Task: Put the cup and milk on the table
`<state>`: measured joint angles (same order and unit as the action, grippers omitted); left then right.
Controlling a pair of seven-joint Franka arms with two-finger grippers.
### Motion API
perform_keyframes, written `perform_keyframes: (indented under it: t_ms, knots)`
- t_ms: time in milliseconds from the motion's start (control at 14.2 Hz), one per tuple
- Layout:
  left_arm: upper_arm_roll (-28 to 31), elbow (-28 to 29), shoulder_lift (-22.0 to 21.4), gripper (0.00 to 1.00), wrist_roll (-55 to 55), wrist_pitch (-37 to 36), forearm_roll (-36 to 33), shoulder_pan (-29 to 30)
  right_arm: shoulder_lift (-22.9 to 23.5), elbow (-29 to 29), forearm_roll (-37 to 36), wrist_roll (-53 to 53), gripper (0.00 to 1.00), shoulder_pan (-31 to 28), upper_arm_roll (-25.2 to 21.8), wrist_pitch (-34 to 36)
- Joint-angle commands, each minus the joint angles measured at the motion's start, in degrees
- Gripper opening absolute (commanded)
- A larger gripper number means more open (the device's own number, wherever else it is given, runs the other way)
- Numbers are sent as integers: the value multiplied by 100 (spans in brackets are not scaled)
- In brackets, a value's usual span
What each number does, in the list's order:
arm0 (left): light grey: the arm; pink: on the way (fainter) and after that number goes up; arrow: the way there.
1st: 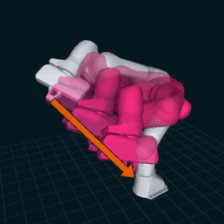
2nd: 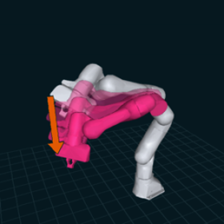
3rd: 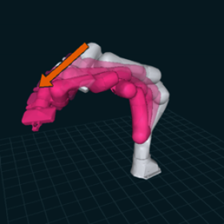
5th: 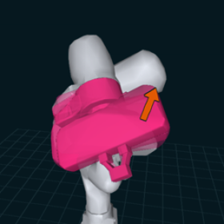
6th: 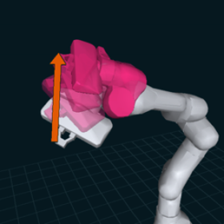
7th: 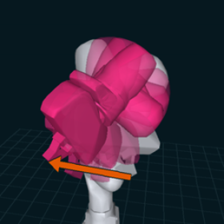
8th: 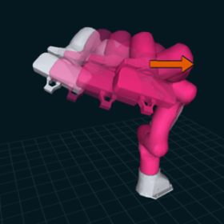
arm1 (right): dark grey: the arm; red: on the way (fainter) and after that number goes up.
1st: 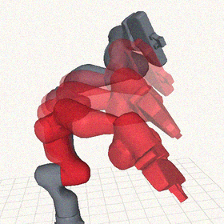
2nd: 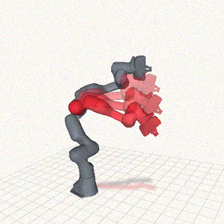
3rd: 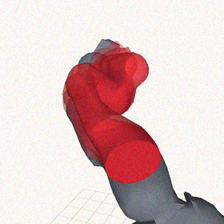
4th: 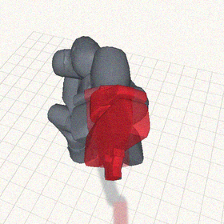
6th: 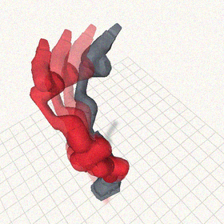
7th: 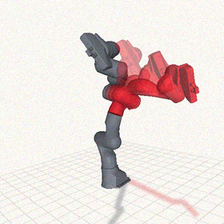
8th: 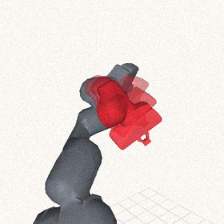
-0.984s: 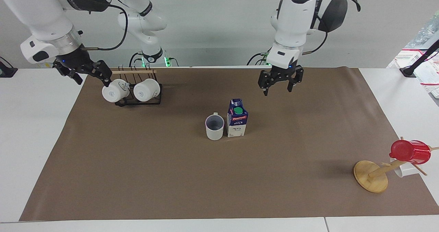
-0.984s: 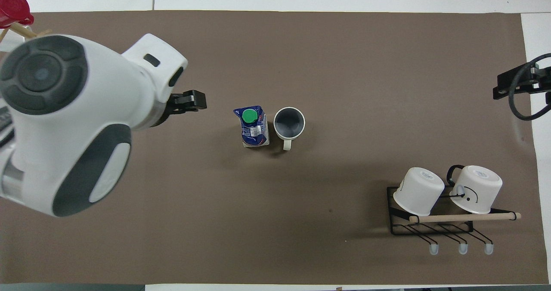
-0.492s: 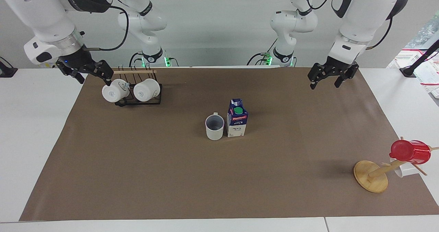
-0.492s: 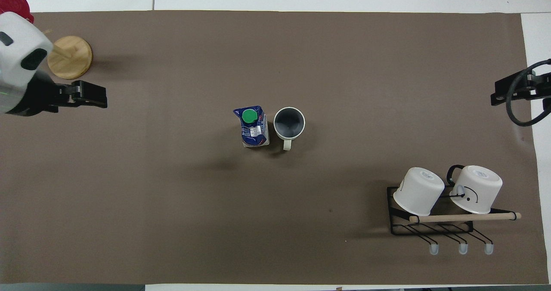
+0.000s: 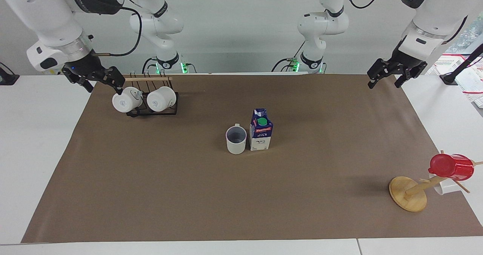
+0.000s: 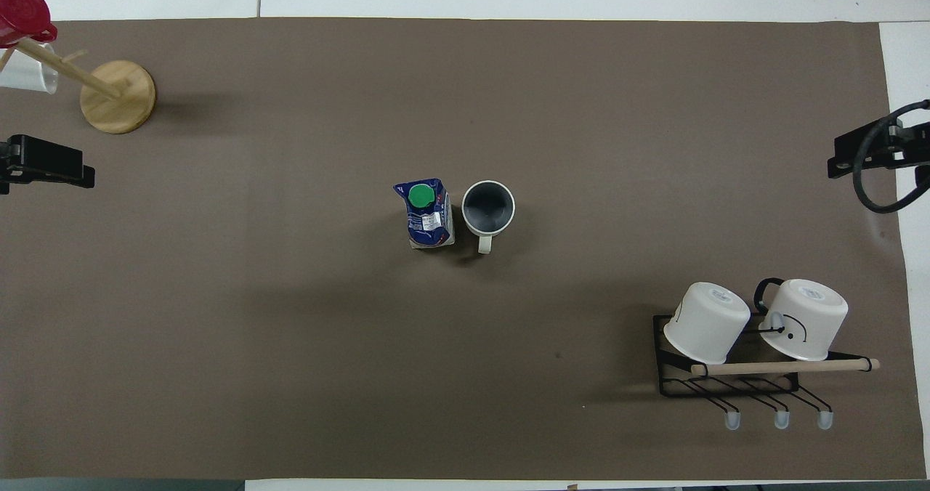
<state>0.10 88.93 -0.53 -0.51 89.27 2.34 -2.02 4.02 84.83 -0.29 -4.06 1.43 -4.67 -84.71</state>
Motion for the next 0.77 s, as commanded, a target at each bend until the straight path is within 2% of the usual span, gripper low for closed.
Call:
perform_keyframes:
  t_ms: [0,141,703]
  knots:
    - [-28,-201,106,100,95,-200,126,52,-330,489,11,-42,100,-11,19,-290]
    - [-37,-43,54,100,95,-121,143,53,-489,736,2,-25,100,-11,19,-502]
    - [-45,-33,36,100,86,-182,82,17,-463,640,-50,-33,100,-11,36,-379]
